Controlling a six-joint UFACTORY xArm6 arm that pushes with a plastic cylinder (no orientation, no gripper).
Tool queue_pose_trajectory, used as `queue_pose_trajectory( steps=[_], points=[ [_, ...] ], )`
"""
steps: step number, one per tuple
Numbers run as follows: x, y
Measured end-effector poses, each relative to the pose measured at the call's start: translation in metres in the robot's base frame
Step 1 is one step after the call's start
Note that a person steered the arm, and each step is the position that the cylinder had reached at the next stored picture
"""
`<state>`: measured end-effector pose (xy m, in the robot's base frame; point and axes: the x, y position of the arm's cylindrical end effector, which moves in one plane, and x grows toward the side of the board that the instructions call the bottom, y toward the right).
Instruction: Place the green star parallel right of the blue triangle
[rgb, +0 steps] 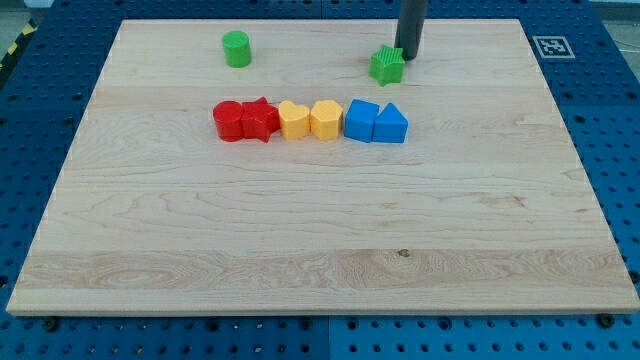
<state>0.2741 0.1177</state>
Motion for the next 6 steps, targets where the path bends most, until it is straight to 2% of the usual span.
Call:
queue_pose_trajectory(
  steps=[2,3,4,6],
  points=[
    [-0.009,-0.071],
    [0.023,-0.052],
    [0.051,-0.001],
    [0.035,0.024]
  ],
)
